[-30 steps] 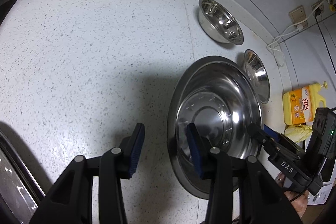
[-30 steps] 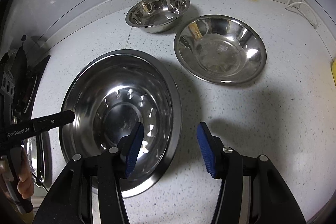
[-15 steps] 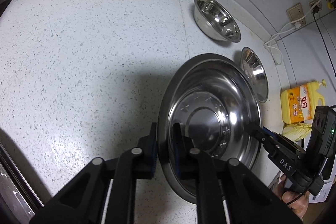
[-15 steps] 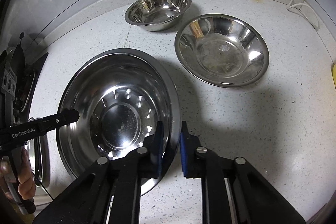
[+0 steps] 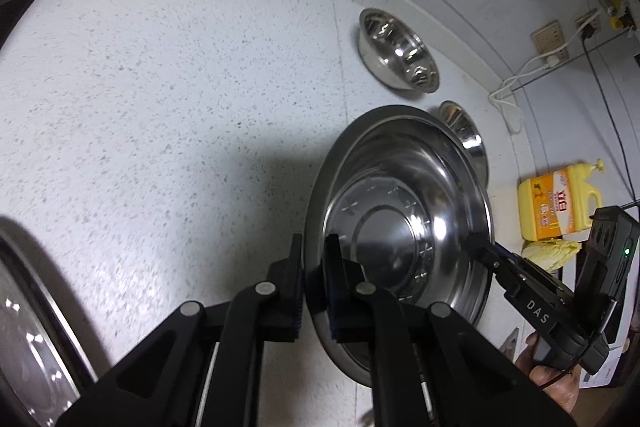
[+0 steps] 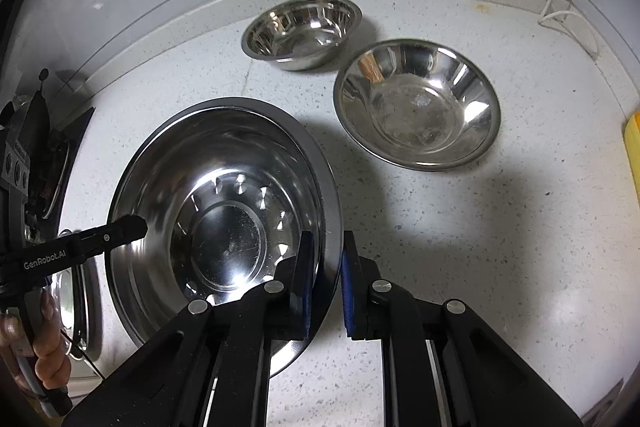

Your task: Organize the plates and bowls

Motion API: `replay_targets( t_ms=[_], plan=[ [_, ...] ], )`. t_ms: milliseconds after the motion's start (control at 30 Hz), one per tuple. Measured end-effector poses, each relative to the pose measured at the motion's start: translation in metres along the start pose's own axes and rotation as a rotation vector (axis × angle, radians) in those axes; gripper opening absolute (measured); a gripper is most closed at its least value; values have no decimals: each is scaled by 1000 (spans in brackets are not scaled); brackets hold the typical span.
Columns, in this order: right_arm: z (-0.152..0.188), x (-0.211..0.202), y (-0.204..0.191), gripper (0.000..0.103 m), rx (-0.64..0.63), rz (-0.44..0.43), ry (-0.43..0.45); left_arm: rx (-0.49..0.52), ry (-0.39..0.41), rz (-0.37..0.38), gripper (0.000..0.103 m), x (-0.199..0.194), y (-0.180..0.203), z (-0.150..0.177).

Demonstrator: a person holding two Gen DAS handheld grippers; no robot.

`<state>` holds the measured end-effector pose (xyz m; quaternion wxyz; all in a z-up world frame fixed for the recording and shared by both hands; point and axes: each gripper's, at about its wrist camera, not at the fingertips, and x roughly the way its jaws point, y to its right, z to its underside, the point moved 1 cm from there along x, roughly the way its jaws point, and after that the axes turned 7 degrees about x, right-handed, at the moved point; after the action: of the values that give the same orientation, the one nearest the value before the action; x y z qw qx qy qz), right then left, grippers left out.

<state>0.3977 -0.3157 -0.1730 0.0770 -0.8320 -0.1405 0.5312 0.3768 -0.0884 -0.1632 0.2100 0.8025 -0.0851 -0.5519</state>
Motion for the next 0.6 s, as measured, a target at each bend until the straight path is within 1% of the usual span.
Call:
replay_targets(
  t_ms=[133,333,467,600],
  plan=[
    [8,-21,-11,11,-10,-16,22,-3,35,10,8,-30,-1,12],
    [30,-53,-32,12,-30,-45,55,5,76,17,8,-69,-1,41],
    [50,-66,-41,12,-37,-54,62,-1,73,33,8,-79,-3,65],
    [69,-73,-43,12,-38,-52,54,-7,45,39,8,-71,-5,87]
  ],
)
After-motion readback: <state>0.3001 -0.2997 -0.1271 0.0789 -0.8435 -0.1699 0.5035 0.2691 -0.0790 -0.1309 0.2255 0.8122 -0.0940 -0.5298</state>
